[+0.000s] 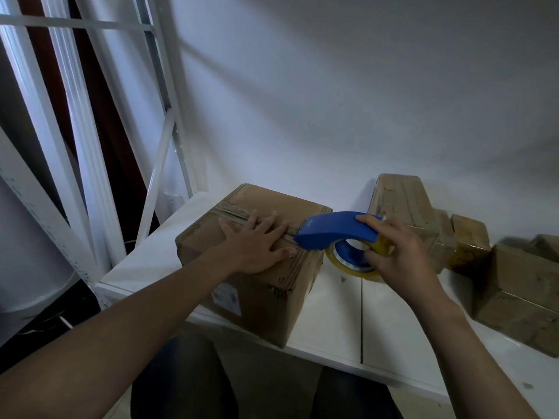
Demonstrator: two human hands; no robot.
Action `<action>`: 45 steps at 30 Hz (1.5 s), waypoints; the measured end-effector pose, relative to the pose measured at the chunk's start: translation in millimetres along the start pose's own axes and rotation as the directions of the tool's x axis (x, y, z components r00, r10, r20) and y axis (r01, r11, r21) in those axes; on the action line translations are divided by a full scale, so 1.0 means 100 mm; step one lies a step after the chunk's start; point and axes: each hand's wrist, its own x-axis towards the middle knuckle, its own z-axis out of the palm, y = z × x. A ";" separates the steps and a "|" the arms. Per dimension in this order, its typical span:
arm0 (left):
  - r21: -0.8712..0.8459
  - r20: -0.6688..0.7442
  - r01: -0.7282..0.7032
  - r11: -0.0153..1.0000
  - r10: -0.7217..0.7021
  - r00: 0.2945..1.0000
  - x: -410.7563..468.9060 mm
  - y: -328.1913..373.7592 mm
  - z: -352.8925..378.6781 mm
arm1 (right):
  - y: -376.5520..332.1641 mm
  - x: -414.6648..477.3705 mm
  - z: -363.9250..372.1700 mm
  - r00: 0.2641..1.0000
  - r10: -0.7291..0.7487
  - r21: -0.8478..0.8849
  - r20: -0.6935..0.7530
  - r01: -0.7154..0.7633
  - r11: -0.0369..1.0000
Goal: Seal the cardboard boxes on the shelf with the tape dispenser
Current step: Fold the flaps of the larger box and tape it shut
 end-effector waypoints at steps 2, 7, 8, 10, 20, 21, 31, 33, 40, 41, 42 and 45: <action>0.022 0.009 -0.049 0.999 0.049 0.999 -0.02 0.09 -0.05 | 0.03 0.00 -0.03 1.000 0.002 0.021 -0.012 -0.002 1.000; 0.034 0.018 -0.137 0.990 0.136 0.990 -0.04 0.22 -0.10 | 0.08 -0.02 -0.07 1.000 0.009 -0.008 0.022 -0.009 1.000; 0.004 0.040 -0.113 0.994 0.112 0.993 -0.04 0.21 -0.09 | 0.07 -0.03 -0.03 0.999 -0.002 0.005 0.034 0.002 1.000; -0.030 0.071 -0.071 0.997 0.073 0.995 -0.04 0.19 -0.08 | 0.06 -0.03 0.01 1.000 -0.009 0.024 0.028 0.008 1.000; -0.030 0.058 -0.048 0.998 0.050 0.997 -0.07 0.19 -0.05 | 0.27 -0.24 -0.27 0.992 0.009 0.076 -0.129 0.000 0.997; -0.028 0.060 -0.049 0.998 0.050 0.997 -0.07 0.20 -0.06 | 0.32 -0.29 -0.34 0.991 0.007 0.069 -0.130 0.002 0.998; -0.007 0.089 0.047 0.999 -0.046 0.995 -0.08 0.51 -0.12 | 0.38 -0.40 -0.13 0.999 0.013 -0.023 -0.039 -0.014 1.000; 0.037 0.049 0.006 0.999 -0.008 0.999 -0.10 0.51 -0.11 | 0.37 -0.40 -0.12 1.000 0.019 -0.031 -0.009 -0.019 0.999; 0.037 0.010 0.036 0.999 -0.037 0.999 -0.06 0.21 -0.08 | 0.26 -0.43 0.11 0.999 -0.014 -0.049 0.047 0.017 0.999; 0.023 0.005 0.046 0.999 -0.046 0.999 -0.05 0.22 -0.07 | 0.25 -0.46 0.14 0.999 -0.017 -0.054 0.042 0.019 0.998; 0.011 0.001 0.051 0.999 -0.051 0.999 -0.04 0.23 -0.06 | 0.25 -0.48 0.17 0.999 -0.005 -0.052 0.036 0.007 0.999; 0.010 -0.023 0.046 0.999 -0.046 0.999 -0.04 0.23 -0.05 | 0.26 -0.57 0.19 0.999 0.051 -0.007 0.005 -0.051 0.999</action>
